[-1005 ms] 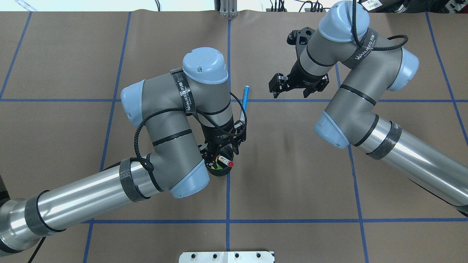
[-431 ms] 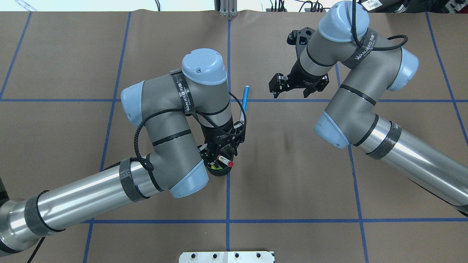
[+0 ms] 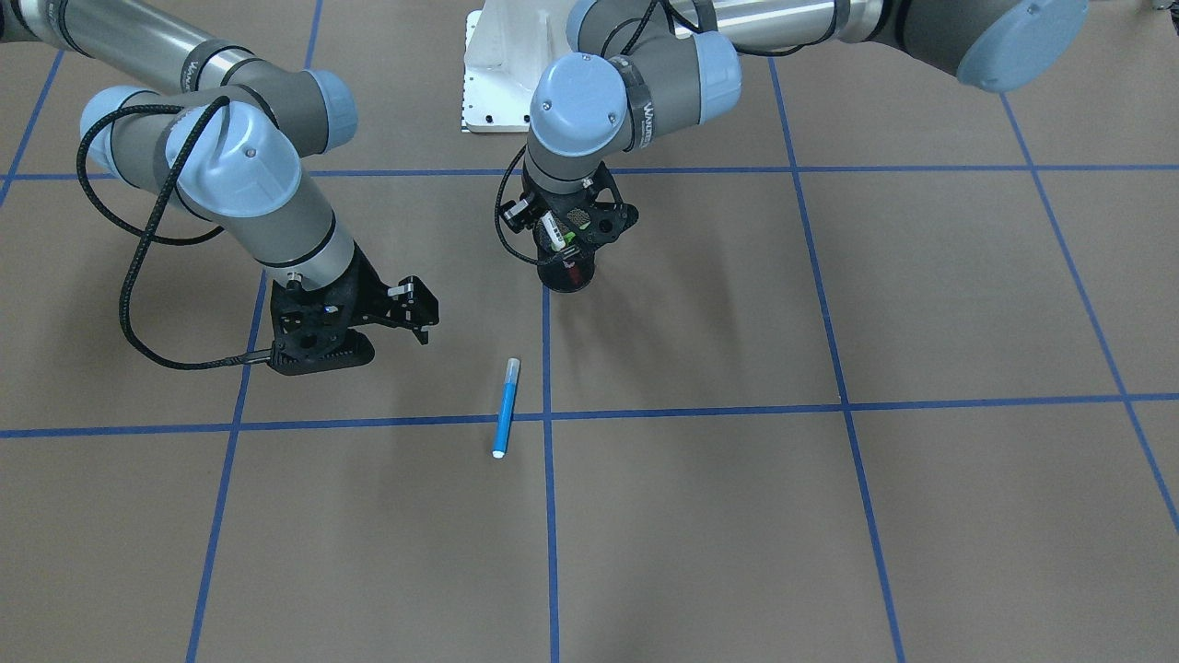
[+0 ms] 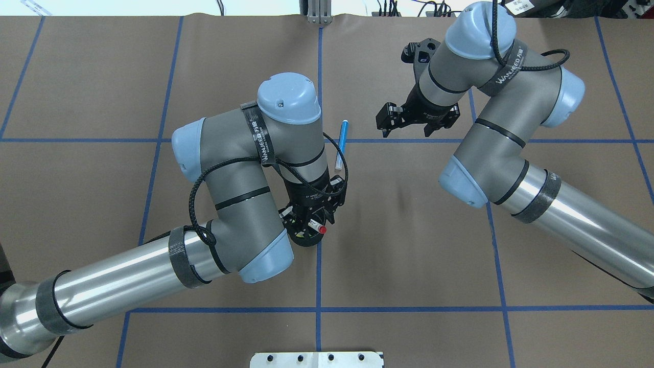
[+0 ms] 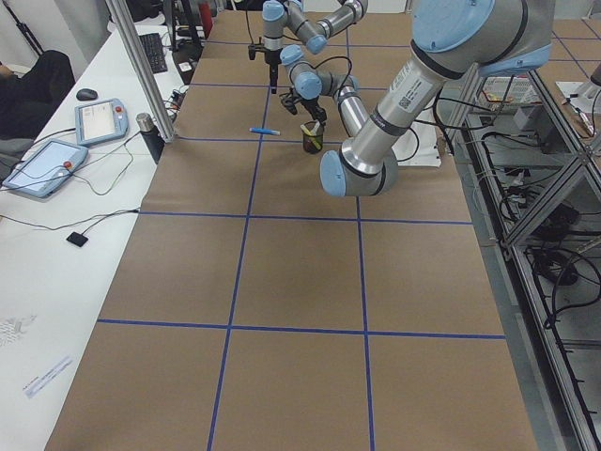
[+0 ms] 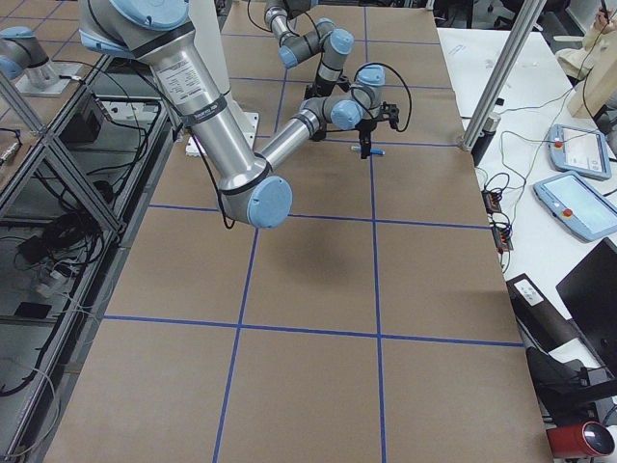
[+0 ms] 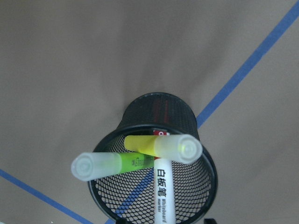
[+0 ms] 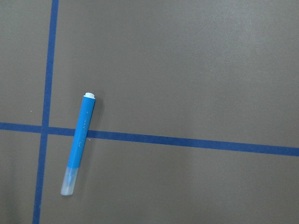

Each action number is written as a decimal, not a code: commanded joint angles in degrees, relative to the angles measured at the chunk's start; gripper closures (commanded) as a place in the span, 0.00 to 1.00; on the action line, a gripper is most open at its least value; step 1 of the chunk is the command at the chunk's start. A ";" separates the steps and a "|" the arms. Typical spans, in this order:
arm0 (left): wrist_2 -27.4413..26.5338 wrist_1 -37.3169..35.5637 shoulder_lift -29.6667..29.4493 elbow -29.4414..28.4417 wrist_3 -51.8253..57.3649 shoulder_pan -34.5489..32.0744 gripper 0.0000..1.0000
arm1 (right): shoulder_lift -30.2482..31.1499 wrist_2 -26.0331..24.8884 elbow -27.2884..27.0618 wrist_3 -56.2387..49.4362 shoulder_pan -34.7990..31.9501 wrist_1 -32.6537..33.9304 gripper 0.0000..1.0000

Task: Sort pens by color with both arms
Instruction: 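Lower the left gripper and grasp the red-capped white marker in the cup, then lift the red-capped marker out and place it beside the blue marker, then raise the left gripper away while the right gripper moves over the pen cup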

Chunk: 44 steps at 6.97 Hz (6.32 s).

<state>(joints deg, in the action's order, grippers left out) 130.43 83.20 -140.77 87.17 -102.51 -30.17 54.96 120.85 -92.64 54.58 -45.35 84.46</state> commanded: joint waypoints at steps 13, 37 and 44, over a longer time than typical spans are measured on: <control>0.44 -1.36 0.75 4.12 1.79 0.20 0.92 | 0.15 -0.26 0.45 0.18 0.09 -0.44 0.00; -7.99 20.07 -5.48 -19.76 47.06 -8.85 0.55 | -0.73 0.26 -0.25 1.06 -1.49 -0.62 0.00; -7.38 9.81 6.95 0.50 52.47 -17.45 0.01 | -8.63 -0.26 0.97 21.66 0.09 0.26 0.00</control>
<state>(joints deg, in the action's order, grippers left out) 123.00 95.94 -138.85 81.89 -53.96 -45.95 47.70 120.66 -91.92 70.81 -45.68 84.66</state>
